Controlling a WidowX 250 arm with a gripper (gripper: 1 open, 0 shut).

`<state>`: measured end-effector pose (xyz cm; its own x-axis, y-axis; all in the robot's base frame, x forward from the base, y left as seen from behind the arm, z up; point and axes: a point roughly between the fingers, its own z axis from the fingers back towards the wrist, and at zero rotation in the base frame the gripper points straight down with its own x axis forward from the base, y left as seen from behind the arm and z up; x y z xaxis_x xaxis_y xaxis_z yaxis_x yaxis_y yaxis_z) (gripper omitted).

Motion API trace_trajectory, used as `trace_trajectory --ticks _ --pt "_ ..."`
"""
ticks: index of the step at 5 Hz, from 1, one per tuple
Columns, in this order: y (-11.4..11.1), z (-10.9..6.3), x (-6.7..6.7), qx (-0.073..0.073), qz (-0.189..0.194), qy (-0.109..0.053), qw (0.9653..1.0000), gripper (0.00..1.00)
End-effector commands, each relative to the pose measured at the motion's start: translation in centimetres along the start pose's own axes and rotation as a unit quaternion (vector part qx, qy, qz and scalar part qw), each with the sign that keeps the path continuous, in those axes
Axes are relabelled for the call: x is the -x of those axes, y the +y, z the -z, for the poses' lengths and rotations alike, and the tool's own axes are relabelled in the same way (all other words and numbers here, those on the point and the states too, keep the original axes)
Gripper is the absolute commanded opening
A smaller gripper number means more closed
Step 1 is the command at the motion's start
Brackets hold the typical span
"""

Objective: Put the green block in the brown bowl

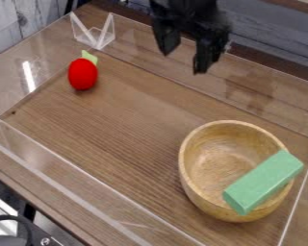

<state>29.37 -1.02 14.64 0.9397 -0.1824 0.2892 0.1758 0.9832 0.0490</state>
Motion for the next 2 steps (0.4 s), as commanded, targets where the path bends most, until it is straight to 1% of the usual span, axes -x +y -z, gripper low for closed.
trace_trajectory --ticks 1,2 --pt "-0.64 -0.03 -0.41 -0.004 -0.003 -0.030 0.9995 1.00" --pt "-1.29 0.45 -0.57 -0.010 -0.007 -0.040 0.9991 1.00"
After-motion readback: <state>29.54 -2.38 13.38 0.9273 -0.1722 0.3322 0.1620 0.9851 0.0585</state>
